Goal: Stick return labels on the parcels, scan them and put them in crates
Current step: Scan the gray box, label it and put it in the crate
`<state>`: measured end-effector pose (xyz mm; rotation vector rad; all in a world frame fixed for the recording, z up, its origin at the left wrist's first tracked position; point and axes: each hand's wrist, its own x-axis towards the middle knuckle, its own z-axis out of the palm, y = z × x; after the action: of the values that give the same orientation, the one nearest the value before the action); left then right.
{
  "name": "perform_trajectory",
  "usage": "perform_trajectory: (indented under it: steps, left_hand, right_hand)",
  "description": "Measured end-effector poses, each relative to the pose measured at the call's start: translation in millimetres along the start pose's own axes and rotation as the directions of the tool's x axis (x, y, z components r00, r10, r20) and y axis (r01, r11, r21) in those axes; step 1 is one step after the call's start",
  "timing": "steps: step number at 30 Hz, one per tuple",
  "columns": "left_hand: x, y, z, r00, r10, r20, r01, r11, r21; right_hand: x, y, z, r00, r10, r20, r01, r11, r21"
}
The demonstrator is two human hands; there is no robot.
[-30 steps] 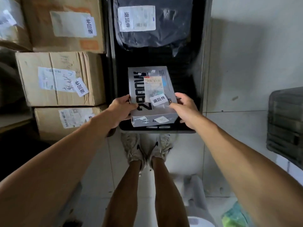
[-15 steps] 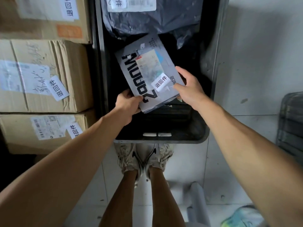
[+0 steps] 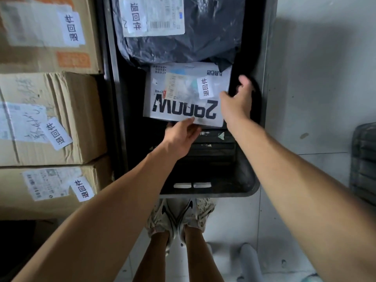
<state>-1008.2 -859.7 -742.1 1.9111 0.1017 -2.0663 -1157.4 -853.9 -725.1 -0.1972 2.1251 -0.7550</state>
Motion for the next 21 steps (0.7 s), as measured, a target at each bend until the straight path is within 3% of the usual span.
perform_trajectory:
  steps: [2, 4, 8, 16, 21]
  left_hand:
    - [3.6, 9.4, 4.5, 0.999, -0.047, 0.010, 0.047, 0.999, 0.017]
    - [6.3, 17.3, 2.5, 0.997, -0.068, -0.023, 0.069, 0.996, 0.051]
    - [14.6, 27.1, -13.6, 0.997, -0.038, -0.074, 0.046, 0.993, 0.107]
    - [21.0, 30.0, -31.1, 0.997, 0.067, -0.047, -0.068, 0.998, -0.018]
    - [9.6, 31.4, -31.2, 0.997, 0.065, -0.036, -0.061, 0.992, 0.111]
  right_hand:
    - [-3.0, 12.4, 9.4, 0.979, 0.185, 0.081, -0.184, 0.983, -0.018]
    - [-3.6, 25.0, 15.3, 0.958, 0.249, 0.140, -0.244, 0.969, -0.046]
    - [-2.3, 35.8, 18.0, 0.966, 0.205, 0.155, -0.201, 0.979, -0.042]
    - [12.4, 19.9, 27.4, 0.929, 0.175, 0.327, -0.155, 0.984, -0.088]
    - [1.9, 21.9, 18.9, 0.931, 0.177, 0.319, -0.129, 0.978, -0.166]
